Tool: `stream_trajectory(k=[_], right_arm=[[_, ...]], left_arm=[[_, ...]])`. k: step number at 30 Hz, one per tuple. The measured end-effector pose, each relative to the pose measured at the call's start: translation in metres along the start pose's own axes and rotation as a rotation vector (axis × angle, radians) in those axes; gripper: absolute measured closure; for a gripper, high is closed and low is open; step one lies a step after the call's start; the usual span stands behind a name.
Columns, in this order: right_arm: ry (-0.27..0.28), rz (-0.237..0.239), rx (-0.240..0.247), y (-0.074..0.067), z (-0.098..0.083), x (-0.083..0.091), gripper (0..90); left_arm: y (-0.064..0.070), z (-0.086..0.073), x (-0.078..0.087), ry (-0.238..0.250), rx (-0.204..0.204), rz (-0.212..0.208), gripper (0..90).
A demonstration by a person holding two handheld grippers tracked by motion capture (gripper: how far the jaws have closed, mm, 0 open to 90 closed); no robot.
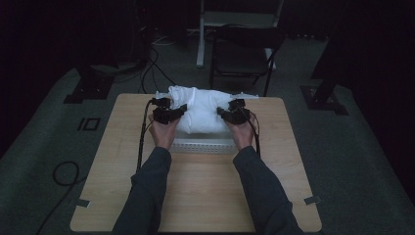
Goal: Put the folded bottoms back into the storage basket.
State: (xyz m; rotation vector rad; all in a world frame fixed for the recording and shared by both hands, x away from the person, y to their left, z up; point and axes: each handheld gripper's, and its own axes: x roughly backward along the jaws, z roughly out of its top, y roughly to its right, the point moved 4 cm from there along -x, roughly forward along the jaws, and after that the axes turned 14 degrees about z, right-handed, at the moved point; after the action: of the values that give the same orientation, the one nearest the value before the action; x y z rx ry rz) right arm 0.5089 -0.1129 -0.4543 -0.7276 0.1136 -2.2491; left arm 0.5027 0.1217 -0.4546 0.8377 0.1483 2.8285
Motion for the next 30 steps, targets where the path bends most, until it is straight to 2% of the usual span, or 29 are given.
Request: stream_trajectory(k=[21, 30], right_arm=[[-0.020, -0.019, -0.019, 0.006, -0.005, -0.007, 69.1], [-0.037, -0.029, -0.027, 0.008, -0.009, -0.013, 69.1]], left_arm=[[0.003, -0.005, -0.008, -0.023, -0.002, 0.021, 55.4], [0.003, -0.010, -0.016, -0.038, -0.023, 0.046, 55.3]])
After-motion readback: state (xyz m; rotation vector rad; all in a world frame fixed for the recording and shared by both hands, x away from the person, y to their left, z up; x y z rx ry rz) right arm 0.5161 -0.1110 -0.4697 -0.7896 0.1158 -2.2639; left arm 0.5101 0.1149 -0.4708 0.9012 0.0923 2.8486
